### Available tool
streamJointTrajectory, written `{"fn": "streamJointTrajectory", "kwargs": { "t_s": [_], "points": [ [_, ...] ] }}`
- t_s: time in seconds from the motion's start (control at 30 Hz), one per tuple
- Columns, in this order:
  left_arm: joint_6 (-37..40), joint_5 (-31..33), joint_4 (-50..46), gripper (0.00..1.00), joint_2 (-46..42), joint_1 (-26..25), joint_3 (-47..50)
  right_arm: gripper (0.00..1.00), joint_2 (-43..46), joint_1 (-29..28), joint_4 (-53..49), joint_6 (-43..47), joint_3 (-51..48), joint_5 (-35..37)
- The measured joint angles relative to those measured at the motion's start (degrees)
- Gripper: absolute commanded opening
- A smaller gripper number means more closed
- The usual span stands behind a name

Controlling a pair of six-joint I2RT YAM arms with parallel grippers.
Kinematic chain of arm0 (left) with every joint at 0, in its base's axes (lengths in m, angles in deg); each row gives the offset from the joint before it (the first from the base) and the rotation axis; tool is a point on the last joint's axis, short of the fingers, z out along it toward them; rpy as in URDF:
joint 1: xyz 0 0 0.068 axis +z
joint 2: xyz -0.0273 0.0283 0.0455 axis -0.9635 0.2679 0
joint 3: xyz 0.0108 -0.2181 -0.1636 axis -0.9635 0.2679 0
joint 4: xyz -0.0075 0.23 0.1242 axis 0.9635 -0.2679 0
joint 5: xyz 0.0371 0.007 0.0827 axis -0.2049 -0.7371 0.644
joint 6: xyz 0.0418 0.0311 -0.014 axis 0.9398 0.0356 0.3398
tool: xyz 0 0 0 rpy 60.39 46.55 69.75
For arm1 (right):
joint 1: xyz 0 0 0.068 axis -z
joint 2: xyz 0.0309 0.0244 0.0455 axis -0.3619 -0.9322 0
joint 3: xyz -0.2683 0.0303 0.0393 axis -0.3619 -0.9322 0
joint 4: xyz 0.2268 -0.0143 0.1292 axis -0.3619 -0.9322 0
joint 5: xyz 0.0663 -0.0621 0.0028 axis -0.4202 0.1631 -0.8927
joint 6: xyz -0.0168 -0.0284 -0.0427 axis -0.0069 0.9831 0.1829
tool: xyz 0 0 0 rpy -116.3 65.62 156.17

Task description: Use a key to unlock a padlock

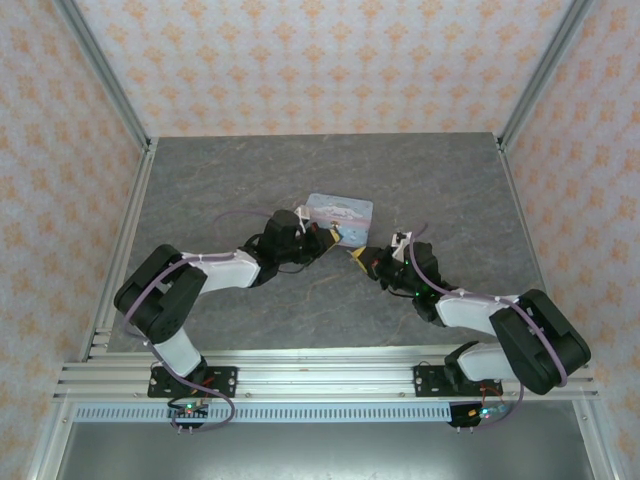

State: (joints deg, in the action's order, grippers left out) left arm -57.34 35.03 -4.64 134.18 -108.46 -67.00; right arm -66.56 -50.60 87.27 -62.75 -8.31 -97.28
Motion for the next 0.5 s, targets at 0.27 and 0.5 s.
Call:
{"fn": "streamJointTrajectory", "kwargs": {
  "t_s": [0.27, 0.5],
  "points": [
    [0.15, -2.4, 3.78, 0.0, -1.79, 0.0, 0.76, 0.0, 0.0, -0.11, 2.12, -1.09, 0.0, 0.04],
    [-0.55, -2.54, 4.79, 0.0, -1.79, 0.04, 1.14, 0.0, 0.15, -0.11, 2.58, -2.12, 0.04, 0.63]
  ]
}}
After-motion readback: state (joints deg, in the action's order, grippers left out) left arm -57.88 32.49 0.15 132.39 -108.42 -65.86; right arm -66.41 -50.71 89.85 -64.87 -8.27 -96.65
